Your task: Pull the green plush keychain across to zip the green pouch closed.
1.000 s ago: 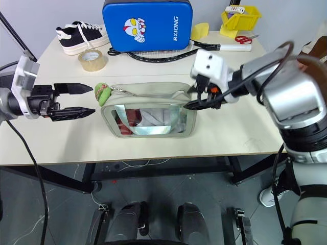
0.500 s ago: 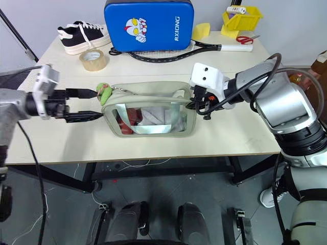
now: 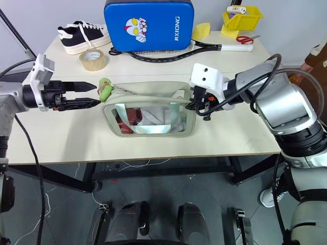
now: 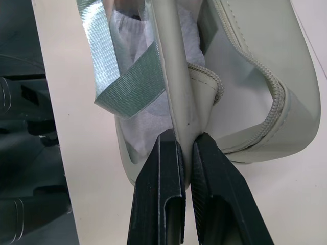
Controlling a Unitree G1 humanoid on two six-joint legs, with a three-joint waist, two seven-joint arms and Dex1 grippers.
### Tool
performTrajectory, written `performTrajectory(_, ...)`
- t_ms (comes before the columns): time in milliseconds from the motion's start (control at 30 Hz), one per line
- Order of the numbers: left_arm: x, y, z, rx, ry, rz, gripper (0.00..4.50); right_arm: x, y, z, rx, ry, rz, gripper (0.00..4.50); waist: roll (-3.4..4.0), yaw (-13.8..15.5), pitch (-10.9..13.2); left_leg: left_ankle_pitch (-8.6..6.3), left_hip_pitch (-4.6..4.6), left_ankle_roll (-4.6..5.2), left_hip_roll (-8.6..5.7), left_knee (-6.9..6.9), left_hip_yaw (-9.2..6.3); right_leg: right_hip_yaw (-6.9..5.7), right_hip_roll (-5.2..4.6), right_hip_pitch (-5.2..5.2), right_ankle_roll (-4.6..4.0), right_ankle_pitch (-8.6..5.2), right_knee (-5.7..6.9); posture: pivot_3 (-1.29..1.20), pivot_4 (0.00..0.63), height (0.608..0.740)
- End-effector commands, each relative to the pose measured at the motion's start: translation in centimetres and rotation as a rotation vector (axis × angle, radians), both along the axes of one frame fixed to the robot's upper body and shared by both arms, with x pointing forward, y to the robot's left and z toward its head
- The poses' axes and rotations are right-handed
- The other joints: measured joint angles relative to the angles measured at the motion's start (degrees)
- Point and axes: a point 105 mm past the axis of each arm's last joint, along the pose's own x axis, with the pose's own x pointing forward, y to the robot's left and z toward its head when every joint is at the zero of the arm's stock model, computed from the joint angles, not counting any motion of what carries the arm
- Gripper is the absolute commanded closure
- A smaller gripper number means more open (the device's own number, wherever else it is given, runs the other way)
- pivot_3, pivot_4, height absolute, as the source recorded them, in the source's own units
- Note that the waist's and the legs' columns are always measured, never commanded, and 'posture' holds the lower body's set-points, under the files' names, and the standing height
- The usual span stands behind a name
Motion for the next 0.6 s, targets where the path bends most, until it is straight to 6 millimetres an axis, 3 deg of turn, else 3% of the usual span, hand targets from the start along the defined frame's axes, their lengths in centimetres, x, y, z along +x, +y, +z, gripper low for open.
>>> performTrajectory(33, 0.4, 0.2, 0.9, 0.002, -0.043, 0.012, 0.83, -0.4, 0.2, 1.3, 0.016, -0.048, 0.020, 4.50, 0.00, -0.01, 0.00, 0.01, 0.00, 0.01, 0.00, 0.02, 0.00, 0.00, 0.01, 0.00, 0.00, 0.01, 0.00, 0.00, 0.150, 0.740)
performTrajectory(367, 1.5, -0.5, -0.4, 0.037, -0.033, 0.004, 0.83, -0.6, 0.3, 1.5, 0.021, -0.055, 0.022, 4.50, 0.00, 0.00, 0.00, 0.01, -0.01, 0.02, 0.00, 0.14, 0.00, 0.00, 0.01, 0.00, 0.00, 0.02, 0.12, 0.00, 0.150, 0.740)
performTrajectory(467, 2.0, -0.9, -0.6, 0.029, -0.040, 0.017, 1.67, -0.6, 0.3, 1.5, 0.023, -0.055, 0.022, 4.50, 0.00, 0.01, 0.00, 0.00, -0.02, 0.03, 0.00, 0.23, 0.00, 0.00, 0.00, 0.00, 0.00, 0.02, 0.19, 0.00, 0.150, 0.740)
performTrajectory(600, 2.0, -0.6, -0.4, 0.031, -0.056, 0.020, 3.77, -0.7, 0.3, 1.5, 0.028, -0.052, 0.020, 4.50, 0.00, -0.11, 0.00, -0.01, -0.02, 0.04, 0.02, 0.35, -0.01, 0.00, 0.00, 0.00, 0.00, 0.02, 0.28, 0.00, 0.150, 0.740)
